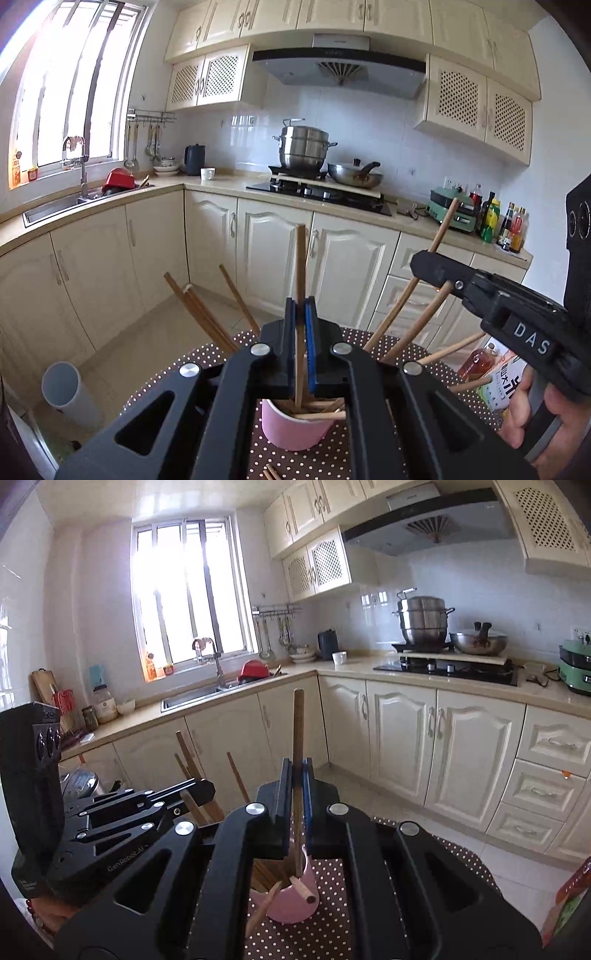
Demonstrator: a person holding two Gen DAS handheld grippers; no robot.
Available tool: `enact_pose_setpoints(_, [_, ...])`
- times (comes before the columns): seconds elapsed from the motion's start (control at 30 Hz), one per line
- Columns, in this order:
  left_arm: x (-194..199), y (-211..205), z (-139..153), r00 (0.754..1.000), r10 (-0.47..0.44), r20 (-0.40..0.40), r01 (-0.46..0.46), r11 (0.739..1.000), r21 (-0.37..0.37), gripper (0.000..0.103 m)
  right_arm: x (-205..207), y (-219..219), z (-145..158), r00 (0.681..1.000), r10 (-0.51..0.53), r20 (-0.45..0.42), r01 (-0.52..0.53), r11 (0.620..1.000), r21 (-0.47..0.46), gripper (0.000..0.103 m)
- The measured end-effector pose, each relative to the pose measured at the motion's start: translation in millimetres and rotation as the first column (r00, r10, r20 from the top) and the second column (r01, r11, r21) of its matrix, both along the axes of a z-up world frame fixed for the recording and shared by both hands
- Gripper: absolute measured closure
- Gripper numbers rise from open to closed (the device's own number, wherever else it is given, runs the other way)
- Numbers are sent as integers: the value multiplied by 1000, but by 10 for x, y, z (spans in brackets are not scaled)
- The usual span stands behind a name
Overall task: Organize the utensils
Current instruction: 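Open the right tool to drop the chopstick into the cup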
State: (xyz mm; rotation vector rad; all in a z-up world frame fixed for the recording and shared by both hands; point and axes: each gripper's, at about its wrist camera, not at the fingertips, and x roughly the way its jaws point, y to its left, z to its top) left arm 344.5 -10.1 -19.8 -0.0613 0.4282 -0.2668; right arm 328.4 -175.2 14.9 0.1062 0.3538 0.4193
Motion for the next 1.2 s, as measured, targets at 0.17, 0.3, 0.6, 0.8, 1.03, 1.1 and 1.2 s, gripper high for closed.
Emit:
enact_pose_setpoints(0.17, [25,-11,-129,1000,4,-16,-4,1000,18,98,46,43,-108,999,7,-31,-8,1000,-16,97])
enact_pose_setpoints(0.3, [35,-6,-209,1000,7,-23,-6,1000,21,98,77,71,-191,999,9,-54,-10,1000,-25,97])
enact_pose_setpoints(0.6, [4,-18,-222,1000,3,-19,-2,1000,28,98,81,77,-253,998,4,-65,-6,1000,-22,97])
enact_pose_setpoints(0.8, [-34,-31,-195,1000,5,-11,-5,999,33,97,79,36,-258,998,-2,-70,1,1000,-13,97])
enact_pose_setpoints(1.03, [-219,8,-90,999,26,36,-28,999,41,65,-45,0,-193,998,-26,-50,25,999,-21,96])
enact_pose_setpoints(1.1, [-288,29,-42,998,34,45,-36,999,32,58,-112,-3,-155,999,-32,-37,31,999,-25,96])
enact_pose_setpoints(1.2, [-437,63,45,995,55,81,-57,998,21,43,-207,-14,-103,999,-34,-24,33,999,-20,95])
